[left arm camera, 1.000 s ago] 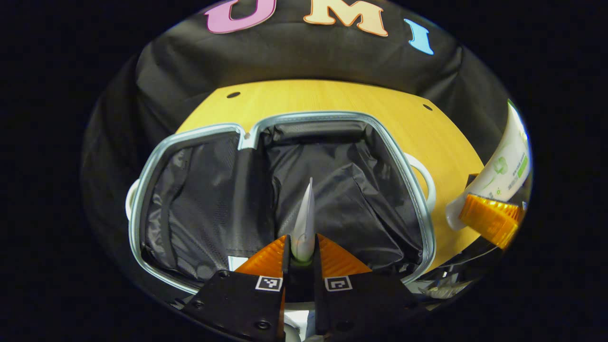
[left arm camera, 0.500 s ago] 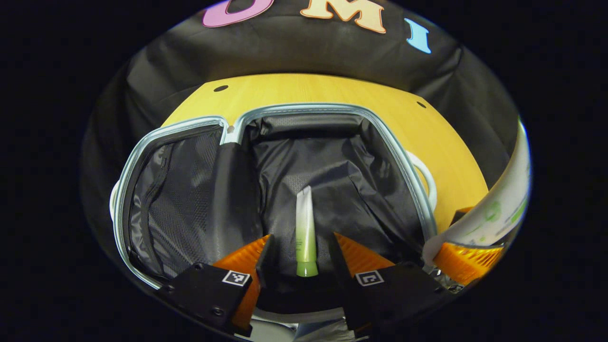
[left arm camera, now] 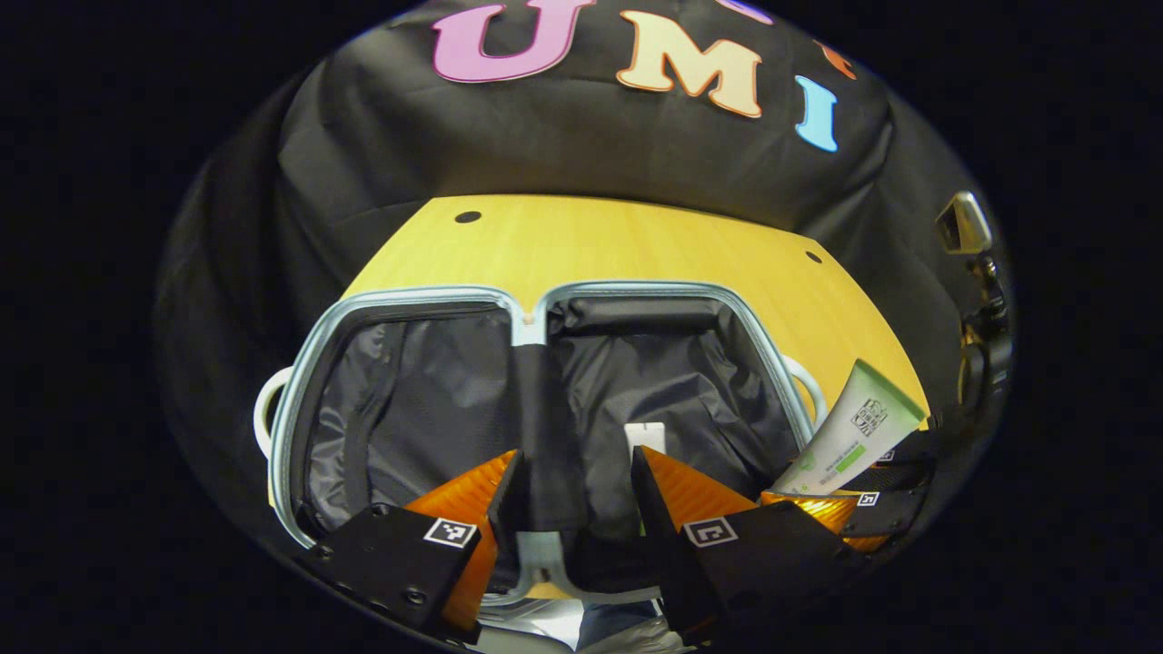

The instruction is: First open the suitcase, pack the skin care products into it, and then close the suitcase.

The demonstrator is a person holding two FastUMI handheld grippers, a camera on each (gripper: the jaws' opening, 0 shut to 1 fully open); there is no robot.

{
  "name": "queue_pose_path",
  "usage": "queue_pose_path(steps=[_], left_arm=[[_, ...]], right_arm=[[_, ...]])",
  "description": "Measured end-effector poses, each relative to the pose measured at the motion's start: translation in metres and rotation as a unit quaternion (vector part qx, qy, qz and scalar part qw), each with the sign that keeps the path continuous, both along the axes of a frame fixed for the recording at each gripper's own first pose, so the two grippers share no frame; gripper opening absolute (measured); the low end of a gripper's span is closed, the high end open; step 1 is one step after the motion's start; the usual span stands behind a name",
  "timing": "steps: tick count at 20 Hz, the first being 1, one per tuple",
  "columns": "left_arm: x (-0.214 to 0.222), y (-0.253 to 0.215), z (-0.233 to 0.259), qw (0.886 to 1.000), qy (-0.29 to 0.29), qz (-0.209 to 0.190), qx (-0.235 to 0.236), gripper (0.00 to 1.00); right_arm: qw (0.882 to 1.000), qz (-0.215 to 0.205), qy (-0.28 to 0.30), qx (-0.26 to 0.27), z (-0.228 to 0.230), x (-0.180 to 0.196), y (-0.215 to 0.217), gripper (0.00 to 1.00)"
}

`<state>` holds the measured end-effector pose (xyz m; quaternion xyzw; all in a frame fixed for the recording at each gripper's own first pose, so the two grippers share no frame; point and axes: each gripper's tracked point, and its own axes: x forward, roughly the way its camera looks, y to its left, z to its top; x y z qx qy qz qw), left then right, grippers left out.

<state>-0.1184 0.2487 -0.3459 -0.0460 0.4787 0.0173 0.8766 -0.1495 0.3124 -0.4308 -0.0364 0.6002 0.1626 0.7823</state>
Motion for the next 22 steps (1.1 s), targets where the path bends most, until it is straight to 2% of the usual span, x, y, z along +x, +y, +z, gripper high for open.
queue_pose_path(steps=[2, 3, 7, 9, 10, 11, 12, 13, 15, 18, 22], left_arm=[[-0.006, 0.023, 0.003, 1.0, 0.001, 0.019, 0.008, 0.69], [-0.009, 0.037, 0.006, 0.999, 0.0, 0.03, 0.014, 0.7], [-0.02, 0.094, 0.011, 0.996, -0.002, 0.083, 0.026, 0.68], [-0.022, 0.126, 0.015, 0.993, -0.008, 0.113, 0.033, 0.67], [-0.022, 0.145, 0.018, 0.991, -0.012, 0.128, 0.042, 0.68], [-0.024, 0.162, 0.022, 0.989, -0.017, 0.14, 0.052, 0.7], [-0.023, 0.179, 0.027, 0.986, -0.026, 0.153, 0.063, 0.8], [-0.022, 0.197, 0.029, 0.983, -0.032, 0.164, 0.075, 0.9], [-0.024, 0.226, 0.03, 0.978, -0.034, 0.181, 0.095, 0.94], [-0.03, 0.267, 0.022, 0.973, -0.018, 0.201, 0.116, 0.94], [-0.036, 0.304, -0.009, 0.967, 0.013, 0.226, 0.114, 0.93]], right_arm=[[1.0, -0.009, 0.027, -0.006, -0.008, -0.005, 0.001, 0.34], [0.999, -0.015, 0.035, -0.01, -0.01, -0.005, -0.001, 0.38], [0.999, -0.041, 0.008, -0.004, -0.003, 0.014, 0.002, 0.43], [0.999, -0.05, -0.016, 0.015, 0.007, 0.027, 0.011, 0.65], [0.998, -0.055, -0.035, 0.024, 0.015, 0.037, 0.013, 0.71], [0.996, -0.06, -0.055, 0.035, 0.022, 0.046, 0.016, 0.86], [0.994, -0.065, -0.075, 0.045, 0.032, 0.054, 0.021, 1.0], [0.992, -0.069, -0.093, 0.051, 0.041, 0.062, 0.022, 0.99], [0.987, -0.077, -0.122, 0.064, 0.056, 0.074, 0.023, 0.98], [0.982, -0.093, -0.148, 0.066, 0.072, 0.087, 0.014, 0.98], [0.979, -0.113, -0.165, 0.046, 0.079, 0.092, -0.011, 0.98]])
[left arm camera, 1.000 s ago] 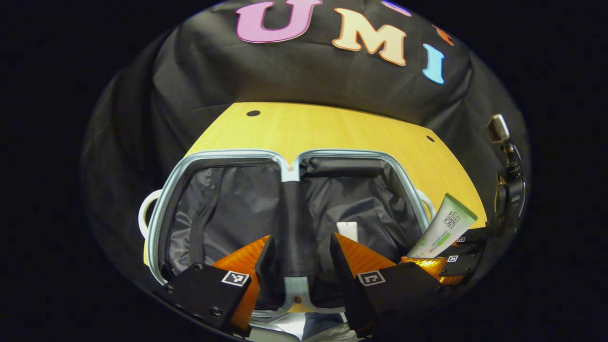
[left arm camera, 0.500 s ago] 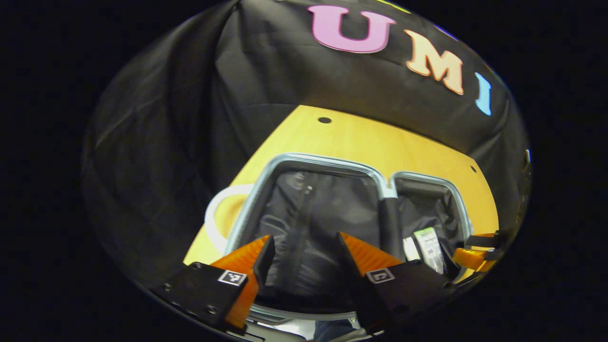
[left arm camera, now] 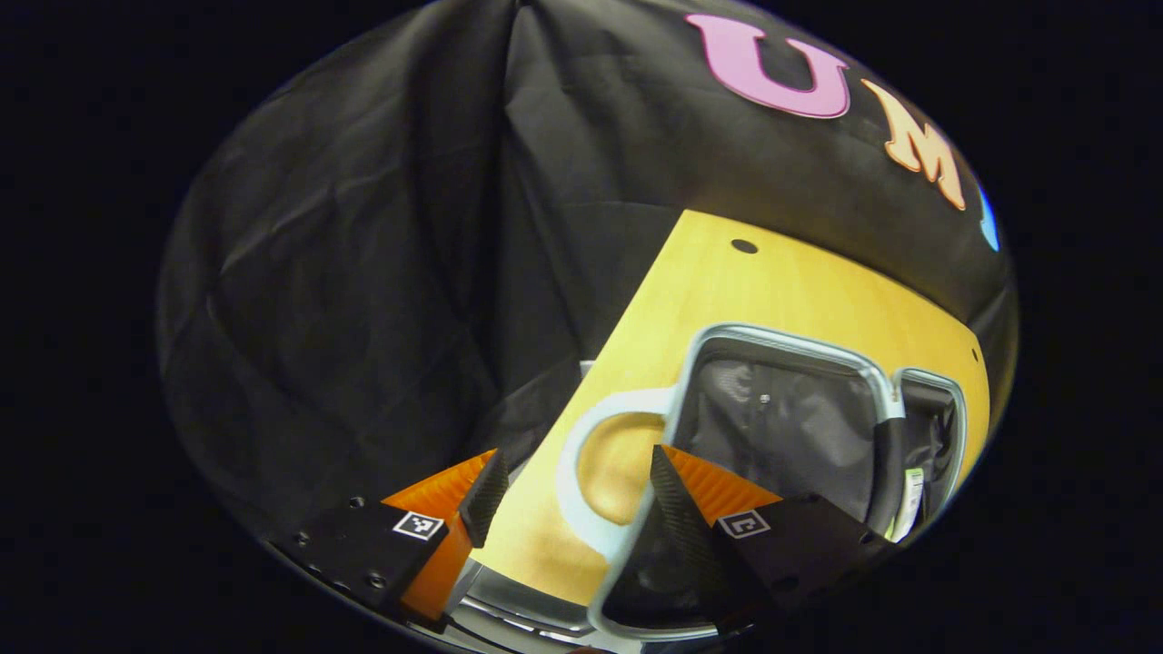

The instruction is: First open the suitcase, pack the skin care products into it, and then close the suitcase.

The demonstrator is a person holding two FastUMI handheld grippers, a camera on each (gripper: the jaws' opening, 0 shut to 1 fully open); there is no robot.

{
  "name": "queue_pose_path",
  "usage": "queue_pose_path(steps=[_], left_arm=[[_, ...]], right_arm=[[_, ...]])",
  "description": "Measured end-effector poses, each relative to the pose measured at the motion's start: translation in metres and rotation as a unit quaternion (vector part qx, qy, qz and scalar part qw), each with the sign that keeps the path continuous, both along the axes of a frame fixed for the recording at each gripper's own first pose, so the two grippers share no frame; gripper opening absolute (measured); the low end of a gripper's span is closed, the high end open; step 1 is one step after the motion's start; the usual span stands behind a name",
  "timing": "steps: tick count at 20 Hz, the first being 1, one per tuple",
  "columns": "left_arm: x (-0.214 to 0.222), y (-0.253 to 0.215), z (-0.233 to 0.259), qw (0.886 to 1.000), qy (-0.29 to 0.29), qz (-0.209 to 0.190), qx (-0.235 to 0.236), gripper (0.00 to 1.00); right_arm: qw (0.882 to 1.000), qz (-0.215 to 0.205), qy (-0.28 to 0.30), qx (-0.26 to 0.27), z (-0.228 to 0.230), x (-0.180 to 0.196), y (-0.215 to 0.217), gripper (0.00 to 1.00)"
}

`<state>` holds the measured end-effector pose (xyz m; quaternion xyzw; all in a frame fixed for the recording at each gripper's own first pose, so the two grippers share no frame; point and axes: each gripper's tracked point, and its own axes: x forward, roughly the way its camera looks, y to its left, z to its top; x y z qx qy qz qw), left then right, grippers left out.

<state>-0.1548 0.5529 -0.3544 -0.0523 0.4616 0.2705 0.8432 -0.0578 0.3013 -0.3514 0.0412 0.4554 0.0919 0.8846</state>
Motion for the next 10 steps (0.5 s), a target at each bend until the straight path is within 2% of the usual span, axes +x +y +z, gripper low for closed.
queue_pose_path(steps=[4, 6, 7, 8, 10], left_arm=[[-0.001, 0.02, -0.028, 0.999, 0.023, 0.01, -0.029, 0.85], [-0.005, 0.031, -0.042, 0.998, 0.044, 0.025, -0.032, 0.74], [-0.007, 0.032, -0.043, 0.998, 0.05, 0.027, -0.038, 0.63], [-0.006, 0.033, -0.043, 0.997, 0.051, 0.026, -0.046, 0.61], [-0.003, 0.03, -0.039, 0.997, 0.045, 0.017, -0.061, 0.48]], right_arm=[[1.0, -0.02, -0.001, -0.015, 0.002, -0.001, -0.02, 0.98], [0.999, -0.025, -0.001, -0.02, 0.004, -0.001, -0.025, 0.98], [0.999, -0.026, -0.003, -0.022, 0.006, -0.001, -0.028, 0.98], [0.999, -0.027, -0.005, -0.025, 0.007, -0.002, -0.029, 0.98], [0.999, -0.027, -0.007, -0.027, 0.009, -0.002, -0.031, 0.98]])
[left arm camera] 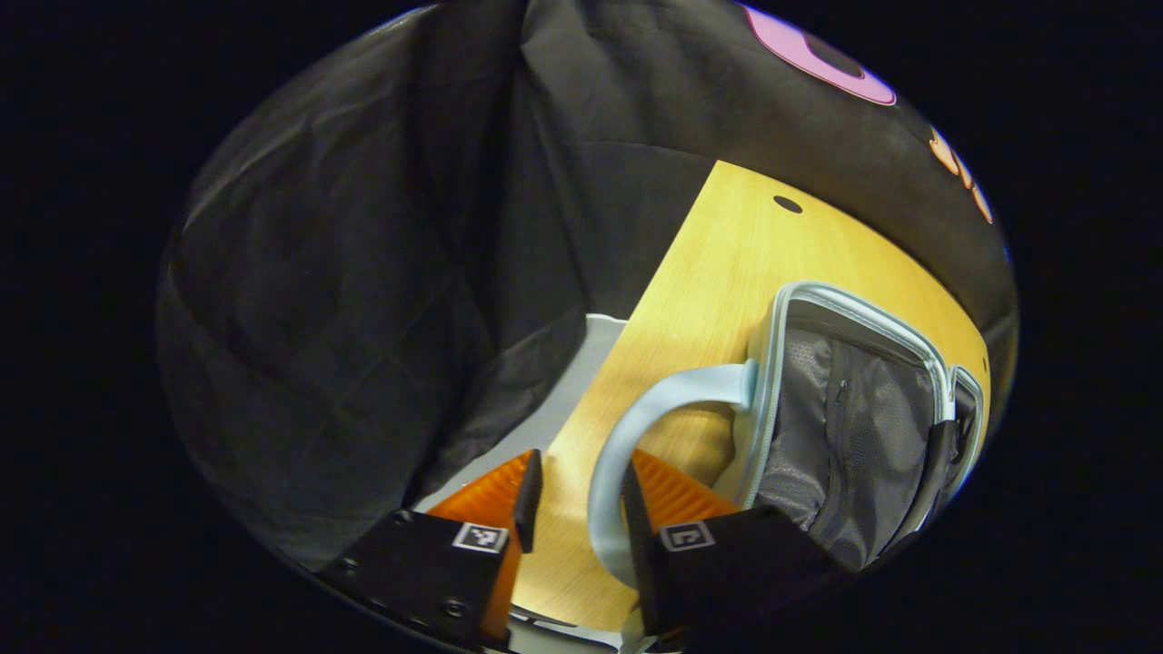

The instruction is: First open the suitcase, pack the skin care products into it, and then close the suitcase.

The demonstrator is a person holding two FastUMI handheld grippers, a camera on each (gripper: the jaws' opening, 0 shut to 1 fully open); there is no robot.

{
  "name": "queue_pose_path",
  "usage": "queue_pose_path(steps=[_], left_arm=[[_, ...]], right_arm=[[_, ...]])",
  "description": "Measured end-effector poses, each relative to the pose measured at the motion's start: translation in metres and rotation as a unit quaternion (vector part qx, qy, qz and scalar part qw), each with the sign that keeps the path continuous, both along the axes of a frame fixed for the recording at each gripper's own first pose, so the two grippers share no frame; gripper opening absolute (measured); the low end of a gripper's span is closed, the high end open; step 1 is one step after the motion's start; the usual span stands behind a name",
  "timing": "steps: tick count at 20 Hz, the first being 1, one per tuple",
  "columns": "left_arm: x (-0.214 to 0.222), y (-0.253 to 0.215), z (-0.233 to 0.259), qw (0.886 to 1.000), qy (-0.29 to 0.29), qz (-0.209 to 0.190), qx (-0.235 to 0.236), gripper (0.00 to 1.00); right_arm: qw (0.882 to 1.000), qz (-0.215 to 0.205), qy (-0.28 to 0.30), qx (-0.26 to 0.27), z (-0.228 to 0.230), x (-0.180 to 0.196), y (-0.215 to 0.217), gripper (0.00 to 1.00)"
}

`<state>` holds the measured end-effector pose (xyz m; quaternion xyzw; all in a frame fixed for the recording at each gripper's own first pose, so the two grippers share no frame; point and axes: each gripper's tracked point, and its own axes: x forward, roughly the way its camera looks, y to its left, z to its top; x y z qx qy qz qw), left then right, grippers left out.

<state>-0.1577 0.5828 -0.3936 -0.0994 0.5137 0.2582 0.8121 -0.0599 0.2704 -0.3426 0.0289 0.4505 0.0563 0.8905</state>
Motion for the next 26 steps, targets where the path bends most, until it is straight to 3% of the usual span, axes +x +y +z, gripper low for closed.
queue_pose_path(steps=[3, 5, 13, 18, 26], left_arm=[[0.008, -0.014, -0.004, 1.0, 0.005, -0.012, 0.013, 0.1], [0.01, -0.019, 0.011, 1.0, -0.003, -0.017, 0.023, 0.03], [0.029, -0.045, 0.1, 0.993, -0.071, -0.027, 0.092, 0.01], [0.045, -0.097, 0.168, 0.983, -0.096, -0.064, 0.143, 0.01], [0.073, -0.185, 0.232, 0.974, -0.15, -0.091, 0.145, 0.0]], right_arm=[[1.0, -0.003, -0.01, -0.001, 0.007, 0.001, -0.004, 0.98], [1.0, 0.001, -0.021, 0.0, 0.015, 0.004, -0.006, 0.98], [0.997, 0.028, -0.069, 0.01, 0.035, 0.018, -0.039, 0.98], [0.997, 0.023, -0.067, 0.038, 0.038, 0.02, -0.072, 0.98], [0.995, 0.02, -0.083, 0.051, 0.054, 0.026, -0.129, 0.98]])
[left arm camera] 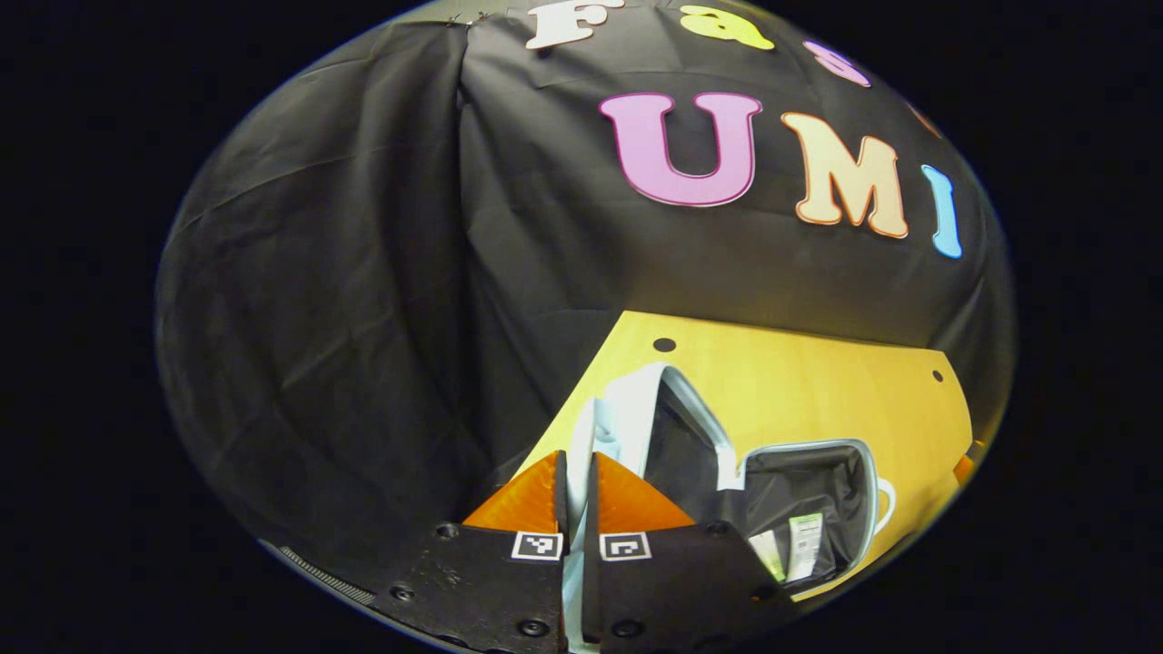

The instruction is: First open the suitcase, pack the skin care products into it, and then close the suitcase.

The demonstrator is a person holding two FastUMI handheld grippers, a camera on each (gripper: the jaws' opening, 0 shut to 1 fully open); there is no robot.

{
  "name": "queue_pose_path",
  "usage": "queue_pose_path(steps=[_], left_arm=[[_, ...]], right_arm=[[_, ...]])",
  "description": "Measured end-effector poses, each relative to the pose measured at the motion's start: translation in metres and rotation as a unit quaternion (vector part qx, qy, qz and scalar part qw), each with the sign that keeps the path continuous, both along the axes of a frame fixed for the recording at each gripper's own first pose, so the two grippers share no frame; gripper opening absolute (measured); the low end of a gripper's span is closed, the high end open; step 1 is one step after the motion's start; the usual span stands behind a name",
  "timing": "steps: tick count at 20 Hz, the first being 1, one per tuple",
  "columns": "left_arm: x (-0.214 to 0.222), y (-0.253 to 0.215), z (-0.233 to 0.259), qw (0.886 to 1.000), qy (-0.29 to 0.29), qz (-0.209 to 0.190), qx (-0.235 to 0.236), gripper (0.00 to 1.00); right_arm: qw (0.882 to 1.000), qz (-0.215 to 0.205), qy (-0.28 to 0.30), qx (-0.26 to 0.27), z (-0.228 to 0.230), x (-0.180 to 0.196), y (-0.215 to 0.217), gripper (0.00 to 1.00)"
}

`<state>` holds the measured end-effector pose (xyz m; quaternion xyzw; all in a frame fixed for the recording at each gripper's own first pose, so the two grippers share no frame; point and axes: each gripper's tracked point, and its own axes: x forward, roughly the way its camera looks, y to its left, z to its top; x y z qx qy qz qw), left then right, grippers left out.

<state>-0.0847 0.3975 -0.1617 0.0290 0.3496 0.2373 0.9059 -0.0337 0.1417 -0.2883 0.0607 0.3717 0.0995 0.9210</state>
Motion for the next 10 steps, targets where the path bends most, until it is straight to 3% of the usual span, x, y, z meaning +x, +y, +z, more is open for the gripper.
queue_pose_path(steps=[5, 10], left_arm=[[0.023, -0.063, 0.018, 0.998, -0.013, -0.055, 0.017, 0.0], [0.051, -0.133, 0.02, 0.993, -0.057, -0.099, -0.021, 0.0]], right_arm=[[1.0, -0.009, 0.002, 0.009, 0.001, -0.003, -0.023, 0.98], [1.0, -0.02, -0.003, 0.011, 0.003, -0.004, -0.042, 0.98]])
